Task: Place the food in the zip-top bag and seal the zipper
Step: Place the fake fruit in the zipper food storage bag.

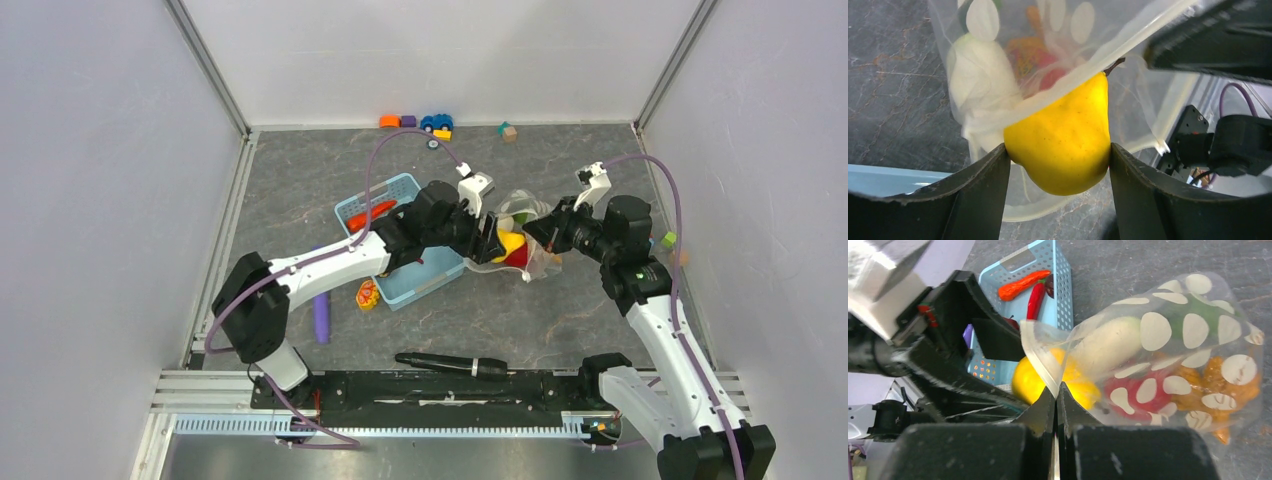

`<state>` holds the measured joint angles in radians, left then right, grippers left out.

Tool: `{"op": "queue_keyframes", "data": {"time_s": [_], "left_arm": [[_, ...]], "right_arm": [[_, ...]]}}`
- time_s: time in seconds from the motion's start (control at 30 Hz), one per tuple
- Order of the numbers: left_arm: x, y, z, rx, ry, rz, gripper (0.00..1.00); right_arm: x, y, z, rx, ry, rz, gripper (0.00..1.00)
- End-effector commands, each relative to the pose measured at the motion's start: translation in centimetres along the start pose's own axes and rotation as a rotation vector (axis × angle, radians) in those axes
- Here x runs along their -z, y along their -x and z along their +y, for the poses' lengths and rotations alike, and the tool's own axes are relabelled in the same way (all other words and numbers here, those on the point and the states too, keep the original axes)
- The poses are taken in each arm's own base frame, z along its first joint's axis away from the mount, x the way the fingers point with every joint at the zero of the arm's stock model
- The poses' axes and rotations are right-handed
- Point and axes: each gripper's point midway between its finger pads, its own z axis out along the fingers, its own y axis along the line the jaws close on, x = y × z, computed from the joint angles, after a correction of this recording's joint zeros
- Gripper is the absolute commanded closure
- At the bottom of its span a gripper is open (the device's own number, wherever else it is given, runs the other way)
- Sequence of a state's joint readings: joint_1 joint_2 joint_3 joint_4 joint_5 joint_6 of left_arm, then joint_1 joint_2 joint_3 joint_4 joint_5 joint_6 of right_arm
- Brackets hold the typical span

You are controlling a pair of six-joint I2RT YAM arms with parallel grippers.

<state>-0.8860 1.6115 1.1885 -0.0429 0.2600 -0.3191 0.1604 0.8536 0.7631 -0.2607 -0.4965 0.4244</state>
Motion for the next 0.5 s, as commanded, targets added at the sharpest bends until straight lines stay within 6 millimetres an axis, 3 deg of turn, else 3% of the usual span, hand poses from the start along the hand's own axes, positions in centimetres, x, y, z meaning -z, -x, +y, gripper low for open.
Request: {"op": "queue_keyframes", "data": {"time_s": [0.0,0.17,0.47], "left_arm": [[-0.9,2.1,0.9,0.077,0.091,-0.037,0.67],[-1.7,2.6,0.5,0.123,0.079,-0.053,0.51],[-2.5,4.2,-0.4,0.217,0.052,-0.104,0.49]], "right_arm": [[0.1,1.7,2.1,0.048,0.104,-0.063,1.0],[0.2,1.8,2.6,0.042,0.135,-0.075,1.0],[0.1,1.5,2.9,0.009,0.164,-0.083,1.0]]}}
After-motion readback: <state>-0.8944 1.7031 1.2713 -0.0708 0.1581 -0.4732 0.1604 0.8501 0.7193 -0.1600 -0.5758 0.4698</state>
